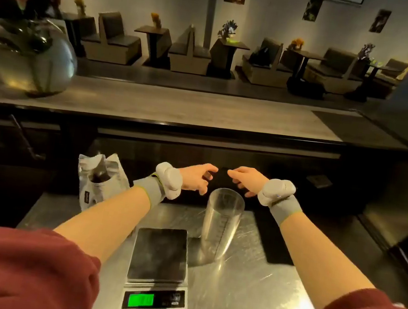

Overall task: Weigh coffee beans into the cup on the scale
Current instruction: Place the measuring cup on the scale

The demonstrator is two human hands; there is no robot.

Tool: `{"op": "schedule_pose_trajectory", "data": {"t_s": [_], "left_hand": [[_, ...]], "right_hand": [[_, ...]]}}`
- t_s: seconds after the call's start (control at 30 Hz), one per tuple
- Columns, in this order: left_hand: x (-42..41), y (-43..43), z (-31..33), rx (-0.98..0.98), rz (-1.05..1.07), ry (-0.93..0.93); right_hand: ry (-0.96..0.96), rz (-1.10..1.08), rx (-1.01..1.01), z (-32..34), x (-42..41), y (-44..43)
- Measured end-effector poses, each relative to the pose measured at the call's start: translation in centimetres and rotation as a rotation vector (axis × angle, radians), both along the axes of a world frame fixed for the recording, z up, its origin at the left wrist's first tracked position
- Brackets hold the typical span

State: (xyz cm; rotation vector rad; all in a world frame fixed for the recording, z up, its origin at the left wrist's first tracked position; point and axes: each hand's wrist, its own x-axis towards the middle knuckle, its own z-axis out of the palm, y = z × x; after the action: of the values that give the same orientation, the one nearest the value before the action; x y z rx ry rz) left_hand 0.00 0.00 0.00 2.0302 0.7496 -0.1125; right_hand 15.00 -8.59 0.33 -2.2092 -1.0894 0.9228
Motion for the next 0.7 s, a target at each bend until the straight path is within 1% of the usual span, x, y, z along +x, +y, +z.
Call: {"op": "schedule_pose_trajectory", "data": {"t_s": [0.1, 0.17, 0.23, 0.37, 0.53, 0.7], "left_hand": [[-0.3, -1.3, -2.4, -0.045, -0.078, 0.094], [-0.2, -2.0, -4.2, -0.062, -0.106, 0.105], [-0.3, -2.3, -5.3, -0.058, -0.100, 0.057], [0.1, -3.3, -6.5, -0.061, -0.004, -0.129], [-0.2, -4.0, -7.1, 0.011, 0.126, -0.216], [-1.5, -3.5, -5.8, 0.012, 0.190, -0.321]], "right_hand": [[0.068, 0.008, -0.112, -2.0, -0.1, -1.6], [0.144, 0.016, -0.154, -3.7, 0.0, -2.7], [0.222, -0.018, -0.156, -4.7, 0.0, -3.4], [0.328, -0.076, -0.120, -5.8, 0.1, -4.5], [0.380, -0.144, -0.079, -5.6, -0.8, -4.6], [0.413, -0.197, -0.070, -4.1, -2.1, -3.4]]}}
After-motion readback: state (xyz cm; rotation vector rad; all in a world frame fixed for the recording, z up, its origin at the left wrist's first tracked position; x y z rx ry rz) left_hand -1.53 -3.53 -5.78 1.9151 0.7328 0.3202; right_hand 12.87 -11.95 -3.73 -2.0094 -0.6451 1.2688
